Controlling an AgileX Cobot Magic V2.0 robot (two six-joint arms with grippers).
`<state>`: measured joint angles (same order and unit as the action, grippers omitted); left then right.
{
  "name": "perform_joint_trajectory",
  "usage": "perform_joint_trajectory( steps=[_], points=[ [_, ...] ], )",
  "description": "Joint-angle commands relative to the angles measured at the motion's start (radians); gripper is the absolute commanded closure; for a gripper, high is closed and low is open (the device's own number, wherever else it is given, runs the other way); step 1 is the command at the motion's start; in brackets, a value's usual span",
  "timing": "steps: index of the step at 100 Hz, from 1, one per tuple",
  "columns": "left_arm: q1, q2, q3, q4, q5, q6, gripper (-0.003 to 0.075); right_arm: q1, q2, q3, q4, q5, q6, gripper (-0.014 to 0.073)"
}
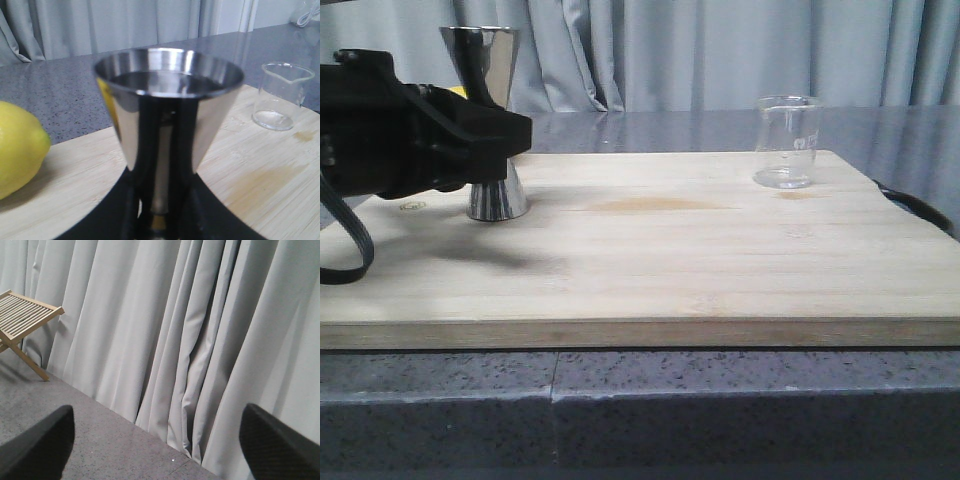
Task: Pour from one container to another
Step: 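Set the jigger on the board and open the left gripper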
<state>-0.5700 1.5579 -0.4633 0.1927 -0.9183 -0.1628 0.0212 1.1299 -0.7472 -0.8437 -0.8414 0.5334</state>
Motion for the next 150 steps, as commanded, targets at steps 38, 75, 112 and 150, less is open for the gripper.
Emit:
perform_joint_trajectory(
  steps=[38, 75, 112, 150],
  points=[
    [-0.004, -0.022, -0.012, 0.009, -0.064, -0.008, 0.0739, -0.006, -0.023, -0.029, 0.033, -0.054, 0.004, -0.0013],
    [-0.004, -0.022, -0.012, 0.009, -0.066, -0.008, 0.0738, -0.006, -0.023, -0.029, 0.033, -0.054, 0.004, -0.0013],
    [-0.004, -0.022, -0.012, 0.009, -0.075, -0.008, 0.0738, -0.006, -0.023, -0.029, 0.033, -0.054, 0.004, -0.0013],
    [-0.004, -0.022, -0.012, 0.02, -0.087, -0.008, 0.0634, -0.006, -0.023, -0.029, 0.033, -0.054, 0.004, -0.0013]
  ],
)
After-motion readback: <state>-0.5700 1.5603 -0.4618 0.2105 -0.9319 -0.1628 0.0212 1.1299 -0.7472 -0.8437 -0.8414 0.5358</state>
